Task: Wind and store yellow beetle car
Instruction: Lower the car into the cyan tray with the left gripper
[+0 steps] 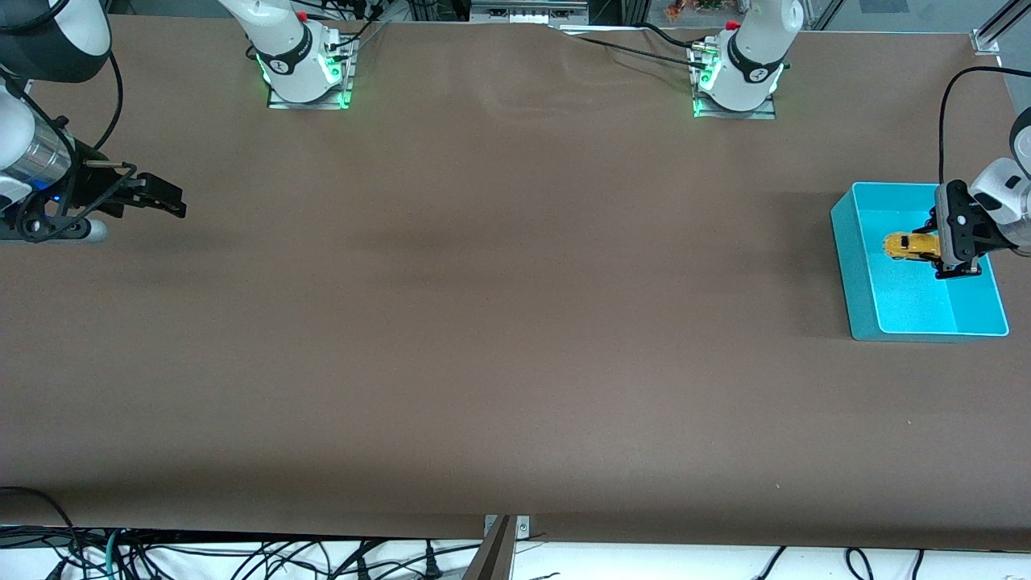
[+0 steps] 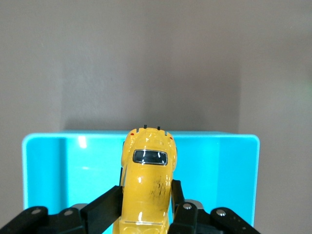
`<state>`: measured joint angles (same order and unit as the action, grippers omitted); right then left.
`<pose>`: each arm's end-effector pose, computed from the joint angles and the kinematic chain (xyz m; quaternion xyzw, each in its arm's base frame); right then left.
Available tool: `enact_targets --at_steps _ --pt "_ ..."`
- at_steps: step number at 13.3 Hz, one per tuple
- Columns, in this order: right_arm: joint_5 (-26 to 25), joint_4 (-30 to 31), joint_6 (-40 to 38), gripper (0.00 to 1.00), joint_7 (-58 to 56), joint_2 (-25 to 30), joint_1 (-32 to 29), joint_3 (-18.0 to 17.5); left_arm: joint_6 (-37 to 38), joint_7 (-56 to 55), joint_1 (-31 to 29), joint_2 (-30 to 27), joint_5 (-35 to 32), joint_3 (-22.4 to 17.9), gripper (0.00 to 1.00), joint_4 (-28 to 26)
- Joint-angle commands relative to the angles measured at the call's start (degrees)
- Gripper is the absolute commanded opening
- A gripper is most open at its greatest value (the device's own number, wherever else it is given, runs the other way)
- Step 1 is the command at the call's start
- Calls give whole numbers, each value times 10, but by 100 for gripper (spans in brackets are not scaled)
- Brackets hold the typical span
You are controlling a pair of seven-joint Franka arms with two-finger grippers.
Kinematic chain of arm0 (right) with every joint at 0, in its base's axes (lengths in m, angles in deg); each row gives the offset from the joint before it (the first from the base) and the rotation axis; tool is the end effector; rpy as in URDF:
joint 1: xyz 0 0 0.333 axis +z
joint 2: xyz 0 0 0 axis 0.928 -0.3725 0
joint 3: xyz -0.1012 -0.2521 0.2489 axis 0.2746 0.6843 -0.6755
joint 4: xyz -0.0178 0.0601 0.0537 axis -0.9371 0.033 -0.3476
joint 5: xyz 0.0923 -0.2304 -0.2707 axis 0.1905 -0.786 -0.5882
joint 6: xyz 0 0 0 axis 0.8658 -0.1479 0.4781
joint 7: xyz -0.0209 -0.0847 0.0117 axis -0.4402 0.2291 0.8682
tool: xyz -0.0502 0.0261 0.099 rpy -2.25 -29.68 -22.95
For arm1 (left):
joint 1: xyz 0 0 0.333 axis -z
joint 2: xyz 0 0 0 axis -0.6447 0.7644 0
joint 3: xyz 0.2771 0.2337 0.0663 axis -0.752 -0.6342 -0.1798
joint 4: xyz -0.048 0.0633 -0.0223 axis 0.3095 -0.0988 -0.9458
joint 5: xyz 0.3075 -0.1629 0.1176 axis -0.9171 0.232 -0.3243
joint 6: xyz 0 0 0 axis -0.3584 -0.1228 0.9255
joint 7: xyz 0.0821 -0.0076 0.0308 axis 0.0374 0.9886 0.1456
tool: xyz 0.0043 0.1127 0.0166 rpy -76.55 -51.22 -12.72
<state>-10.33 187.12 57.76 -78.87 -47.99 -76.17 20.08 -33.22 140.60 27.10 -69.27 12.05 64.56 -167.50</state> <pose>0.5292 0.0005 0.5807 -0.9988 -0.0037 0.0495 0.0047 0.5137 0.2099 0.4178 0.7206 -0.6875 -0.0560 0.0698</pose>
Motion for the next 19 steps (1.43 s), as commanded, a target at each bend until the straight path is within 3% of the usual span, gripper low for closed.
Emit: enact_targets --at_steps 1,5,19 --pt "7 -14 -15 100 6 -5 -2 0 -37 31 -32 11 13 2 24 -11" --pt "7 -13 -15 100 6 -5 -2 0 -85 52 -61 58 19 2 24 -11" --pt "10 -15 -14 100 8 -6 -2 -1 -203 113 -75 170 99 2 24 -22"
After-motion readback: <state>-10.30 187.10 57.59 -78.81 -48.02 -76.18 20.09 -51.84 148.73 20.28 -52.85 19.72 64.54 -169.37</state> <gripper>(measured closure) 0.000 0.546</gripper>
